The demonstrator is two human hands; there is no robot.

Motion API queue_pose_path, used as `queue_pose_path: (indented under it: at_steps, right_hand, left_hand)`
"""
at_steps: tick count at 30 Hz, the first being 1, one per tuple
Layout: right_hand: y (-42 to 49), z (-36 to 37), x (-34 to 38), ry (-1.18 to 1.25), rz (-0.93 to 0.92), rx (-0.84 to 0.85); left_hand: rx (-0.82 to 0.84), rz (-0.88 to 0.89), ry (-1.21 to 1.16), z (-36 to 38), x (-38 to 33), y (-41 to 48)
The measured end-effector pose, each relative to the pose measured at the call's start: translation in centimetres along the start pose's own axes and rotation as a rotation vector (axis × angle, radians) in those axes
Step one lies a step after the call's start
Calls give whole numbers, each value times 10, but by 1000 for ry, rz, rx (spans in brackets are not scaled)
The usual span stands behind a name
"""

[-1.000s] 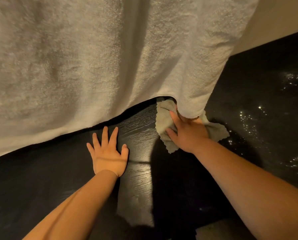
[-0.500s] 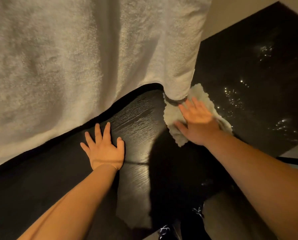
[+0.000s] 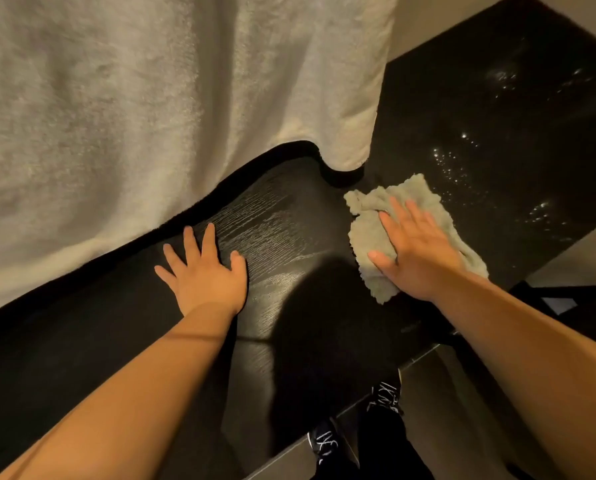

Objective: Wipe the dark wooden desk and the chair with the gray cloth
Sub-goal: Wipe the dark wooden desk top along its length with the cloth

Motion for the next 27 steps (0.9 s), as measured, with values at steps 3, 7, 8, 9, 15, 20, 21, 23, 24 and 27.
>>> queue_pose_path:
  at_steps: [3,7,8,9,15,20,21,23,24,27]
  right_hand:
    - [2,4,14,106,127,-23]
    - [-51,24,84,78,-82,-84]
    - [-64,31,96,52,-145,-47]
    - [-71,35,95,40,-193,-14]
    - [-52,-2,-3,-66,-37,-71]
    - [-75,34,23,44,116,-41]
    - [-89,39,48,51,59,-60]
    - [-112,48,87,64,-65,-3]
    - [-120,52,95,56,-111,48]
    - [-122,44,78,39,-207,68]
  left_hand:
    - [11,-7,1,2,3,0]
    - [8,5,4,2,2,1]
    - [9,4,6,1,2,1]
    - [10,5,8,0,2,1]
    - [-9,10,-16,-4,-1,-3]
    - [-56,81,-55,-7,-5,-8]
    - [-59,95,-46,-7,-7,-10]
    - [-27,71,-34,-6,-7,-15]
    - [0,46,-36,-5,-9,-20]
    - [77,32,-44,0,-34,-50]
Point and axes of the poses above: each hand's wrist, its own y-axis towards the middle knuckle, its own z-axis out of the palm, x = y × z, the point moved 9 cm from there along y, towards the middle knuckle, and after that the axes turned 2 degrees about y, right-handed, at the moved point
